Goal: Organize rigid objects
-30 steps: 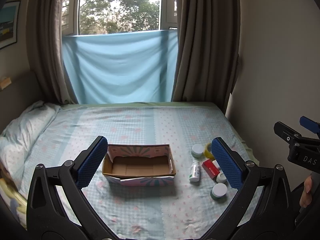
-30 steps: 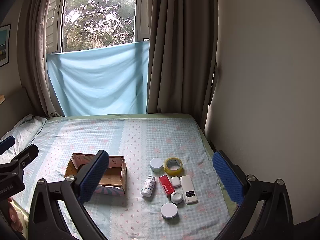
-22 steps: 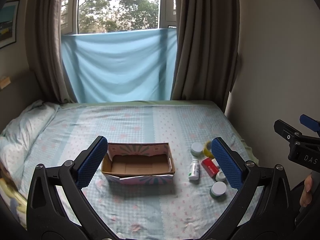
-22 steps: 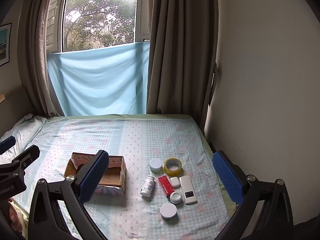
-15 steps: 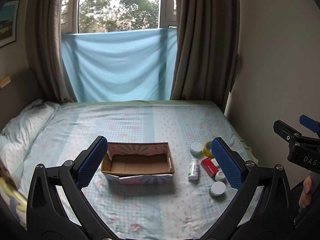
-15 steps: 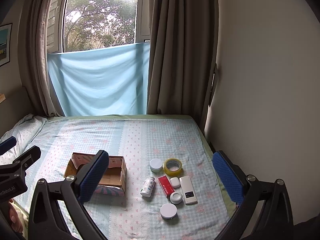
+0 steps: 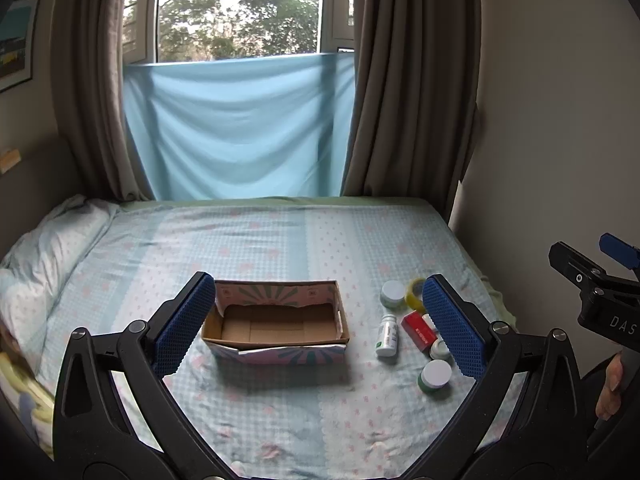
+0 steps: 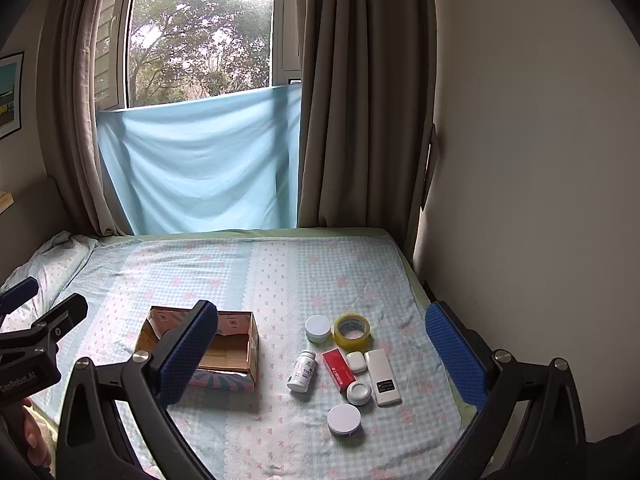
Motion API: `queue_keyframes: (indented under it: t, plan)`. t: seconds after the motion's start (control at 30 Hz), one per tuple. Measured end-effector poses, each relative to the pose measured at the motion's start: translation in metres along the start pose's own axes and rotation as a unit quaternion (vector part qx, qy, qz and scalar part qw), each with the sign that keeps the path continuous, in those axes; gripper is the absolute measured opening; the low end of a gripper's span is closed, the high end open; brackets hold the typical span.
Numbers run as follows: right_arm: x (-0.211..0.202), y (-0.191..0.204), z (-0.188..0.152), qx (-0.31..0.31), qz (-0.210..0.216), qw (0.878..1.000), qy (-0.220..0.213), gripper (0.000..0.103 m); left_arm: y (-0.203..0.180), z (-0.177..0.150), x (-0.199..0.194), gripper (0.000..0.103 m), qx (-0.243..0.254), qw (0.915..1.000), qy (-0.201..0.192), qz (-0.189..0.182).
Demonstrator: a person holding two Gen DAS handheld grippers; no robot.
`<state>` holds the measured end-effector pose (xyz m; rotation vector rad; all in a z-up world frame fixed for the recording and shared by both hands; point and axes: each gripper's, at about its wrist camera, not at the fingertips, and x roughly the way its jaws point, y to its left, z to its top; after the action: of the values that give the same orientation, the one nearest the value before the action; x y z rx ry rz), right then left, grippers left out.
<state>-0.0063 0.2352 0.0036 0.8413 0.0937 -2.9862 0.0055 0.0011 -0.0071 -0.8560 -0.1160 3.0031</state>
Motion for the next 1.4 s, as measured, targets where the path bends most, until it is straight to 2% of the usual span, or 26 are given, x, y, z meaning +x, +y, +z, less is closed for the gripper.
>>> queue_keyframes:
  t: [1.4]
  plan:
    - [0.001,0.003,0.006,0.0,-0.001,1.0,-0.015,0.103,0.002,0.011,0.013,0.103,-0.021,0.9998,0.003,0.0]
